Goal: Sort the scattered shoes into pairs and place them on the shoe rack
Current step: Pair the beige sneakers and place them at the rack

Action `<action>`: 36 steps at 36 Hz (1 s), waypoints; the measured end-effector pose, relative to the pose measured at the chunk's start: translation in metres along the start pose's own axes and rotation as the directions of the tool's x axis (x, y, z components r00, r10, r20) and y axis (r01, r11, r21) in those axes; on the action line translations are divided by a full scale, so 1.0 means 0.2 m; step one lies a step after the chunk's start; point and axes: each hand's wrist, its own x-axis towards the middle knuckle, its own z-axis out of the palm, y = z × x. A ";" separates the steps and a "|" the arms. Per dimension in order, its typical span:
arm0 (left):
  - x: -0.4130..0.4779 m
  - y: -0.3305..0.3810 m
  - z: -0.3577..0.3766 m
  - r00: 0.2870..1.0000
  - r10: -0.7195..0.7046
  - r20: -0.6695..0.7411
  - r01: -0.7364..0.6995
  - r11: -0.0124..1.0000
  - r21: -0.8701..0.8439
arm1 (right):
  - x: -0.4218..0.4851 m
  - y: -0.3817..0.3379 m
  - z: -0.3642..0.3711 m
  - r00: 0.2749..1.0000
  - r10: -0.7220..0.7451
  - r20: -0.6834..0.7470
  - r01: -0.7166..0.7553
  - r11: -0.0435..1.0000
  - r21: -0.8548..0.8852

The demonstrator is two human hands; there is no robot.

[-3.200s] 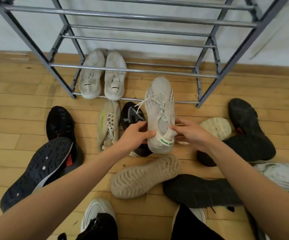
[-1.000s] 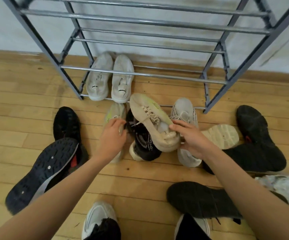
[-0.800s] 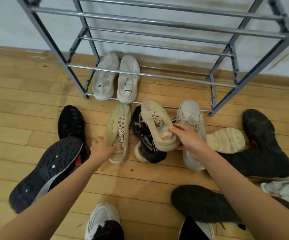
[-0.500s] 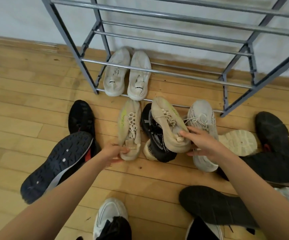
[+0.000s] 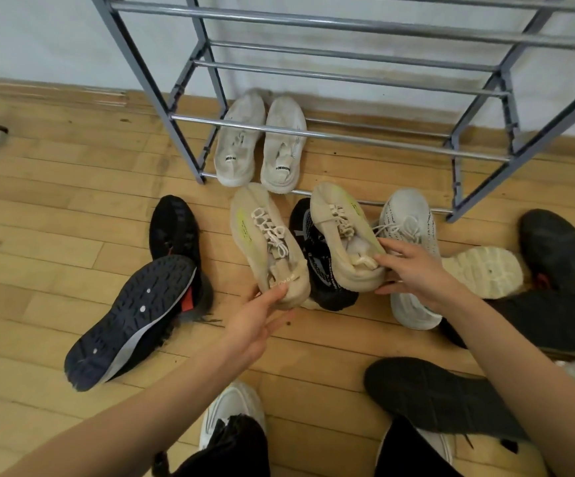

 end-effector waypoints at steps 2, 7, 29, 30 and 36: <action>-0.02 -0.03 0.01 0.999 0.039 -0.001 -0.039 0.999 0.001 | -0.01 0.04 -0.01 0.999 -0.036 -0.037 0.038 0.998 0.050; -0.01 0.03 0.12 0.991 0.115 0.063 -0.120 0.990 0.076 | -0.02 0.07 -0.09 0.984 -0.125 -0.127 0.140 0.983 0.118; 0.46 0.13 0.82 0.996 0.032 0.084 -0.060 0.932 0.358 | 0.35 0.06 -0.45 0.948 -0.082 -0.309 0.155 0.963 0.220; 0.45 0.11 0.84 0.997 0.028 0.070 -0.052 0.931 0.361 | 0.36 0.06 -0.46 0.945 -0.068 -0.321 0.151 0.958 0.243; 0.41 0.00 0.90 0.999 0.004 0.036 -0.012 0.970 0.244 | 0.35 0.09 -0.47 0.935 -0.050 -0.351 0.147 0.956 0.255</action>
